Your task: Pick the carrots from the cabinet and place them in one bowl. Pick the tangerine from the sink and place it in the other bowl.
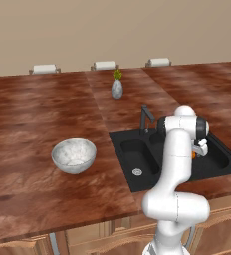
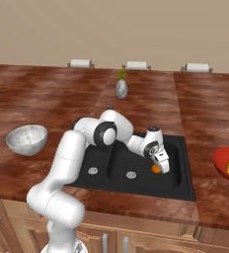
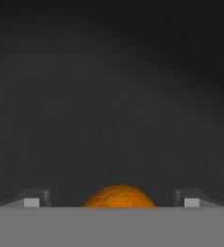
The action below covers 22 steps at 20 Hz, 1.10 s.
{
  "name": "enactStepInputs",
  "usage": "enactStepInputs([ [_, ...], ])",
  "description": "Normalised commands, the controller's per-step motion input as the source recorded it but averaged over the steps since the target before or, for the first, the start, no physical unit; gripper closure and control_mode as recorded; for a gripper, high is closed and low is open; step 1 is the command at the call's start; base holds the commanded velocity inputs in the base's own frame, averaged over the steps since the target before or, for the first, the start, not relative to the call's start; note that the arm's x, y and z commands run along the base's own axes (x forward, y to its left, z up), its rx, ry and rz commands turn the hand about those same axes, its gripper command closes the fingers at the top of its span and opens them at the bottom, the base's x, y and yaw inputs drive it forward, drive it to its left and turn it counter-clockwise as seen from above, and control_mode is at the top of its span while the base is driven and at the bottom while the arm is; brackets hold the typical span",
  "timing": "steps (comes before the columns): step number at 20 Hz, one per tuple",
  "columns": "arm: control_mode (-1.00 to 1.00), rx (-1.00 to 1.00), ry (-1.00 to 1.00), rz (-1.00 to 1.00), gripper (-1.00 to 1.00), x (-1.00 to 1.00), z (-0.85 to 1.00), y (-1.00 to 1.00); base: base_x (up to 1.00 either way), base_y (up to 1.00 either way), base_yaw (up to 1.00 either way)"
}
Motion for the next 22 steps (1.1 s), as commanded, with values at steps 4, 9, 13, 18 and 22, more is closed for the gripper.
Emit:
enactStepInputs([
  [4, -1.00, 0.00, 0.00, -0.06, -1.00, -0.01, 0.00, 0.09, 0.00, 0.00, 0.00],
  [9, -1.00, 0.00, 0.00, -0.07, -1.00, -0.01, 0.00, 0.09, 0.00, 0.00, 0.00],
  [13, -1.00, 0.03, 0.00, -0.07, -1.00, -0.03, 0.00, 0.10, 0.00, 0.00, 0.00],
  [18, -1.00, 0.03, 0.00, -0.07, -1.00, -0.10, 0.00, 0.03, 0.00, 0.00, 0.00],
  [22, -1.00, 0.00, 0.00, -0.06, -1.00, -0.05, -0.06, 0.00, 0.00, 0.00, 0.00],
])
